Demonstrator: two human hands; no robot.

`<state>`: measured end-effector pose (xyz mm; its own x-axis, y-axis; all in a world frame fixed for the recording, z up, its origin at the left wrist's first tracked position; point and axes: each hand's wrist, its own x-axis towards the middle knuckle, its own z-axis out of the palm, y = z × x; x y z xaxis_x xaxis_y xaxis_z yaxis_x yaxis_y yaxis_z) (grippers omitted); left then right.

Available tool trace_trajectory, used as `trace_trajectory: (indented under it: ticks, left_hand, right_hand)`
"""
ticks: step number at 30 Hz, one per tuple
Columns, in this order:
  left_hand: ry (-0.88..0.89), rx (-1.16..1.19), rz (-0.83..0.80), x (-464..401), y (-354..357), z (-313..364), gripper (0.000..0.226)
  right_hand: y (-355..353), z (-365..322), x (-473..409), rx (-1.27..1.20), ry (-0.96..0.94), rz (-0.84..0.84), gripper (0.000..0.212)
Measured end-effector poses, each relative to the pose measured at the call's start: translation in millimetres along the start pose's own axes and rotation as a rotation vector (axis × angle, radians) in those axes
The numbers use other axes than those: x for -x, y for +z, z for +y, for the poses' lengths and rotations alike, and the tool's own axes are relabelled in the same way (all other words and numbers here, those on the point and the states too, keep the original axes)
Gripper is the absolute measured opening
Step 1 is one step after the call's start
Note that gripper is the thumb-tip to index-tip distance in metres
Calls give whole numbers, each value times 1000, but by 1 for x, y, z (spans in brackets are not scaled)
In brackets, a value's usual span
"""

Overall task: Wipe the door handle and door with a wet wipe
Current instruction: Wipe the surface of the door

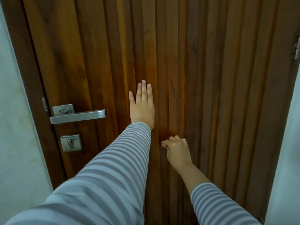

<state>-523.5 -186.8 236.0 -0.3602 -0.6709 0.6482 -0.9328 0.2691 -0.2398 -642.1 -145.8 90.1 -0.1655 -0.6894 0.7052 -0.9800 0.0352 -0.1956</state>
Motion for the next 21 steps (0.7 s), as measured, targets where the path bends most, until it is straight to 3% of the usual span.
trace_trajectory:
  ticks: [3,9,16,21]
  left_hand:
    - [4,9,-8,1,-1,-1,99]
    - [-1,20,-23,1,-1,0,103]
    - [-12,20,-42,1,-1,3,101]
    - [-24,25,-33,0,0,3,101]
  right_hand:
    - [-25,1,-8,-72,-6,-98,28]
    - [-94,-5,-69,-252,25,275,31]
    - [-155,-31,-150,-254,23,585,26]
    - [-155,-30,-175,-151,7,465,22]
